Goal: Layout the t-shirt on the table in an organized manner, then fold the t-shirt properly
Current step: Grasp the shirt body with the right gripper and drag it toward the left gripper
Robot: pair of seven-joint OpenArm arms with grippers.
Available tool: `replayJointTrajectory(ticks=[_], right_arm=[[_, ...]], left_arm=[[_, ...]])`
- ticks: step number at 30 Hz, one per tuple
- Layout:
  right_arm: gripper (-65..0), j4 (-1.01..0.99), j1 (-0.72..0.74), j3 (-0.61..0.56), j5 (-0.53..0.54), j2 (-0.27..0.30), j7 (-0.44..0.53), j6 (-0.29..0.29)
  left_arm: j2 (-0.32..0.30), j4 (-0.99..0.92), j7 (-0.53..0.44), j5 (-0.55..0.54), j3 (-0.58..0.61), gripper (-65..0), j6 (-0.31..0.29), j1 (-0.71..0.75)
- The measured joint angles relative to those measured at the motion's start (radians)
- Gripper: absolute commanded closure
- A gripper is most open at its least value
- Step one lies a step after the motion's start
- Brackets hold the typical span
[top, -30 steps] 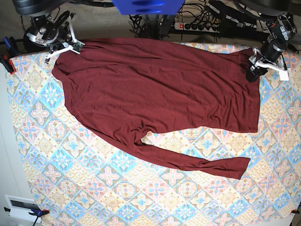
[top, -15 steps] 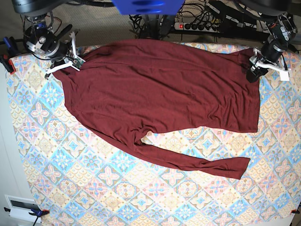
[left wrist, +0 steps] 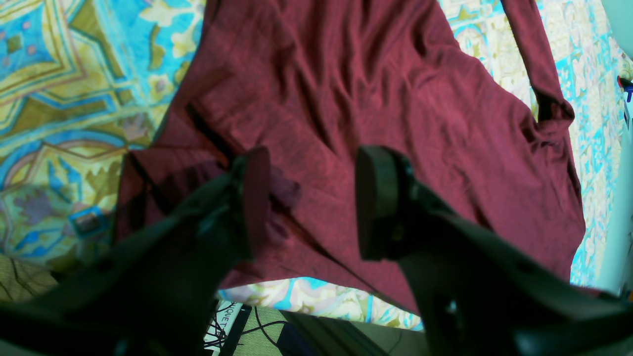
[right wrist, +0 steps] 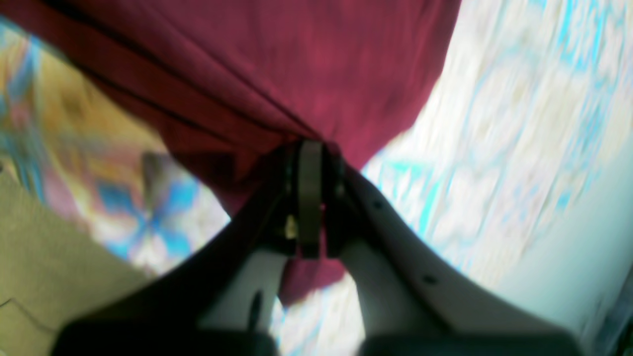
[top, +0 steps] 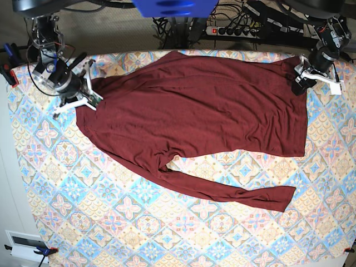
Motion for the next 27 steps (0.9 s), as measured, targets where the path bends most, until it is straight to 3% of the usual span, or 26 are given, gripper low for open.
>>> replayJointTrajectory(ticks=[6, 15, 23, 27], right_arm=[[0.0, -0.02, 0.087, -0.055, -0.017, 0.003, -0.04, -0.001], [-0.1, -0.074, 0.086, -0.064, -0.019, 0.003, -0.042, 0.0], [-13.6, -0.049, 0.016, -0.059, -0.024, 0.006, -0.044, 0.0], [-14.3, 0.002, -0.05, -0.058, -0.02, 0.006, -0.017, -0.002]], left_arm=[[0.0, 0.0, 0.0, 0.0, -0.003, -27.5, 0.0, 0.0], [-0.001, 0.0, 0.0, 0.004, -0.006, -27.5, 0.001, 0.0], [-0.001, 0.0, 0.0, 0.004, -0.006, -27.5, 0.0, 0.0], [0.0, 0.0, 0.0, 0.004, -0.005, -27.5, 0.0, 0.001]])
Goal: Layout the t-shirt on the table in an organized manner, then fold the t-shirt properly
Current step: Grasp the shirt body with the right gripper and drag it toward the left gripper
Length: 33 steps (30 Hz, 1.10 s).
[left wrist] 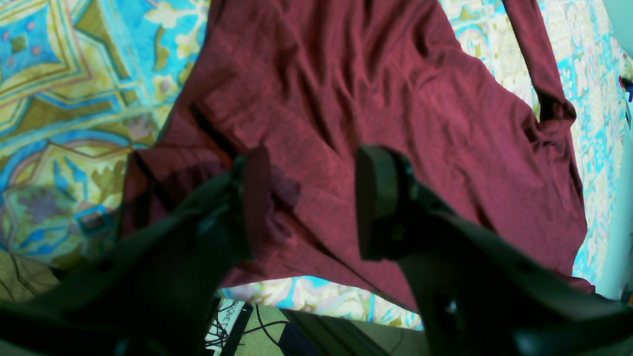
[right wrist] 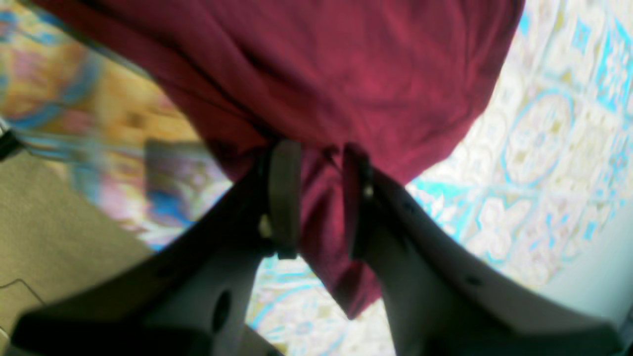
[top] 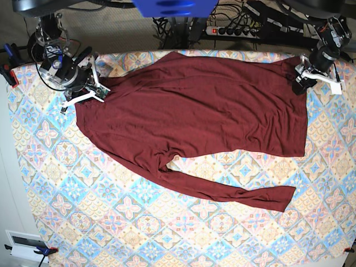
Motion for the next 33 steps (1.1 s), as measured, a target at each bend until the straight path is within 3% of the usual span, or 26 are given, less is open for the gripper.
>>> replayJointTrajectory(ticks=[8, 21, 28, 33], right_arm=[[-14.3, -0.001, -0.182, -0.006, -0.003, -0.001, 0.148, 0.003], [-14.8, 0.0, -0.075, -0.194, -0.007, 0.002, 0.178, -0.003], [-21.4, 0.006, -0.016, -0.284, -0.008, 0.004, 0.177, 0.0], [-21.6, 0.008, 0.006, -0.326, -0.008, 0.002, 0.177, 0.0]], left_arm=[[0.0, 0.0, 0.0, 0.0, 0.0, -27.5, 0.0, 0.003], [0.0, 0.0, 0.0, 0.0, 0.001, -27.5, 0.0, -0.002], [0.0, -0.056, -0.006, -0.004, 0.001, -27.5, 0.0, -0.003], [0.0, -0.096, -0.001, 0.0, 0.003, -27.5, 0.003, -0.001]])
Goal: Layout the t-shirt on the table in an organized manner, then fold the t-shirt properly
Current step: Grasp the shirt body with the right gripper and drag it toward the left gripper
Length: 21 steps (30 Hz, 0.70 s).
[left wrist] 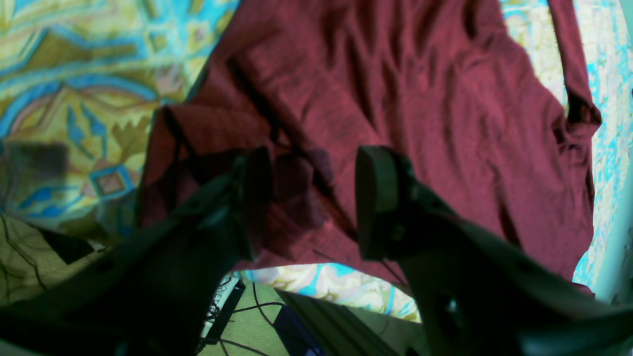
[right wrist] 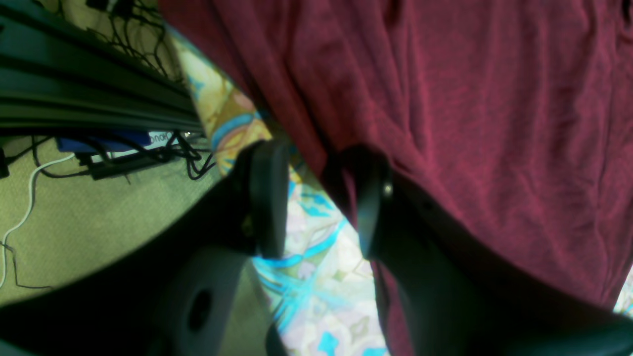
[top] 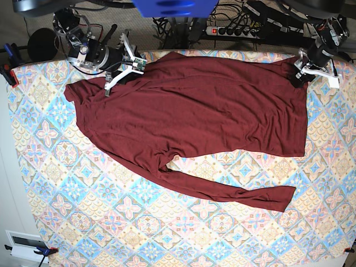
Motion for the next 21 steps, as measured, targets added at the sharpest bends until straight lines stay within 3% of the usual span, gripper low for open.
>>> replayJointTrajectory(ticks=[21], right_arm=[[-21.8, -0.086, 0.22, -0.212, 0.003, 0.002, -0.002, 0.0]], left_arm=[[0.0, 0.0, -0.003, -0.004, 0.0, -27.5, -0.001, -0.003]])
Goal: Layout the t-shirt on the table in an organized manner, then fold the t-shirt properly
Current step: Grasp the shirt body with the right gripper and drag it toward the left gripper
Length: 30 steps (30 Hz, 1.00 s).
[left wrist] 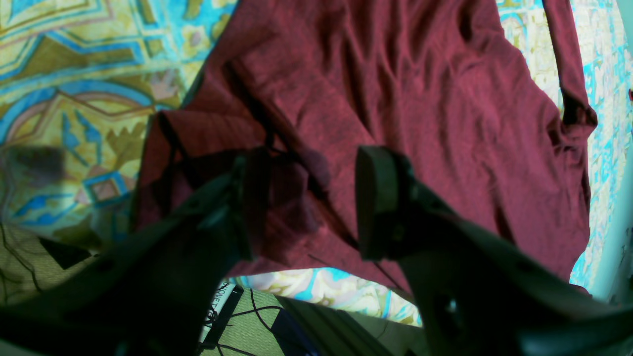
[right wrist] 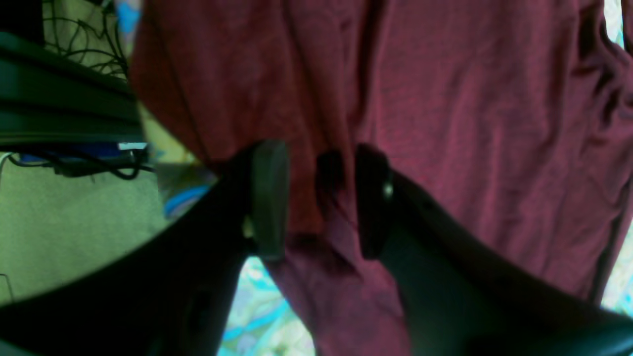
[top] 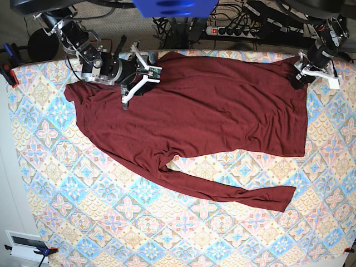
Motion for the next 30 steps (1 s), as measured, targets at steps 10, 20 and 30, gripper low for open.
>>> replayJointTrajectory(ticks=[10, 20, 30], right_arm=[[-21.5, -0.098, 0.025, -0.07, 0.006, 0.0, 0.015, -0.007], [0.0, -0.109, 0.027, -0.066, 0.034, -0.002, -0.002, -0.002], [0.0, 0.047, 0.024, 0.027, -0.002, 0.0, -0.046, 0.0]], left_arm=[[0.0, 0.0, 0.0, 0.0, 0.0, -27.5, 0.0, -0.018], [0.0, 0.0, 0.0, 0.0, 0.0, -27.5, 0.0, -0.019], [0.0, 0.0, 0.0, 0.001, 0.0, -27.5, 0.001, -0.018]])
